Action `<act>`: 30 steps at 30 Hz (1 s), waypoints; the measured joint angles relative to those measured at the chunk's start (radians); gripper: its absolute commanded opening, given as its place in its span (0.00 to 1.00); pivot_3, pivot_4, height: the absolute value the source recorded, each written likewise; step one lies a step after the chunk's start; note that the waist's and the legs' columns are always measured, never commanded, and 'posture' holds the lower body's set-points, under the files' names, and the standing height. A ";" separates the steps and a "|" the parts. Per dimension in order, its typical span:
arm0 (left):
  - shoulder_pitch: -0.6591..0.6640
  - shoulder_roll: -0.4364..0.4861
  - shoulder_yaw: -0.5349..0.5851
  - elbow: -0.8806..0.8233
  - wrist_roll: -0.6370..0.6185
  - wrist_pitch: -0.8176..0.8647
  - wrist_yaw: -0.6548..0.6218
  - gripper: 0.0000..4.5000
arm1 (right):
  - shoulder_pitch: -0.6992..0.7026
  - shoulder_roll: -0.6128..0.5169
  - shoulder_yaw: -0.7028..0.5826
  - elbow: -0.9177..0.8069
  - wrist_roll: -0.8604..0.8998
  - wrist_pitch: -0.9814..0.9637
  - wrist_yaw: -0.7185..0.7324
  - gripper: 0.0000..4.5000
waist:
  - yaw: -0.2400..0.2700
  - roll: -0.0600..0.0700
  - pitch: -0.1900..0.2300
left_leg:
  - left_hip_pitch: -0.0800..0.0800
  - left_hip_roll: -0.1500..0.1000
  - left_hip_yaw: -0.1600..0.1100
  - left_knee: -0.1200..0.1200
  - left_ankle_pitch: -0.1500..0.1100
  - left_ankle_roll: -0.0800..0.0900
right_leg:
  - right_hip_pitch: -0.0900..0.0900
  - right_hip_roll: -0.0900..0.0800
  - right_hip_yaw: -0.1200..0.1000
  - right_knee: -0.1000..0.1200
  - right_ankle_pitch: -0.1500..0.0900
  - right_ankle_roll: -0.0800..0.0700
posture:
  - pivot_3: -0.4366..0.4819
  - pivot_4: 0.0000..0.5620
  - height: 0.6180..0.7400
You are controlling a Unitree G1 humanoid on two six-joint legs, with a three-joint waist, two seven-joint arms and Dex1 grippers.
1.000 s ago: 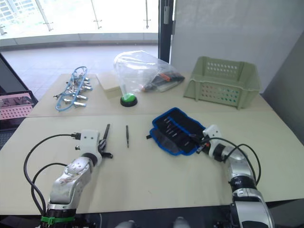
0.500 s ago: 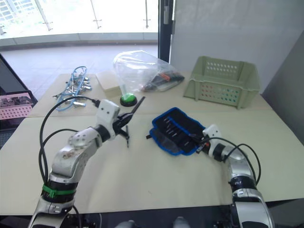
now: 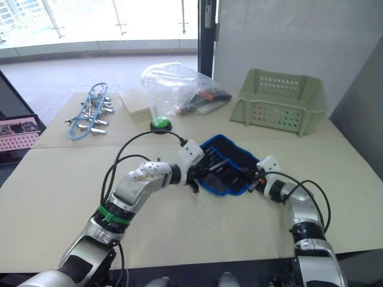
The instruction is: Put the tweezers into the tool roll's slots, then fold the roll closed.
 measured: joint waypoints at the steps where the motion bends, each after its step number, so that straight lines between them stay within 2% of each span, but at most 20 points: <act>1: -0.009 -0.007 -0.001 0.014 0.003 0.010 0.000 0.01 | 0.001 -0.001 0.000 0.000 0.000 0.000 -0.001 0.00 | 0.000 0.000 0.000 | 0.000 0.000 0.000 0.000 0.000 0.000 | 0.000 0.000 0.000 0.000 0.000 0.000 | 0.48 0.27 1.00; 18: -0.044 -0.097 -0.011 0.117 0.046 0.071 0.023 0.01 | 0.020 -0.002 0.000 -0.021 0.011 -0.001 -0.016 0.00 | 0.002 0.000 0.000 | 0.000 0.000 0.000 0.000 0.002 -0.004 | 0.000 0.000 0.000 0.000 0.000 0.000 | 0.48 0.27 1.00; 30: -0.170 -0.185 -0.003 0.401 0.092 -0.101 0.018 0.01 | 0.030 -0.005 0.003 -0.069 0.013 0.054 -0.038 0.00 | 0.002 0.000 0.000 | -0.001 -0.001 0.000 0.001 0.002 -0.004 | 0.000 -0.001 0.000 0.000 0.000 0.001 | 0.48 0.27 1.00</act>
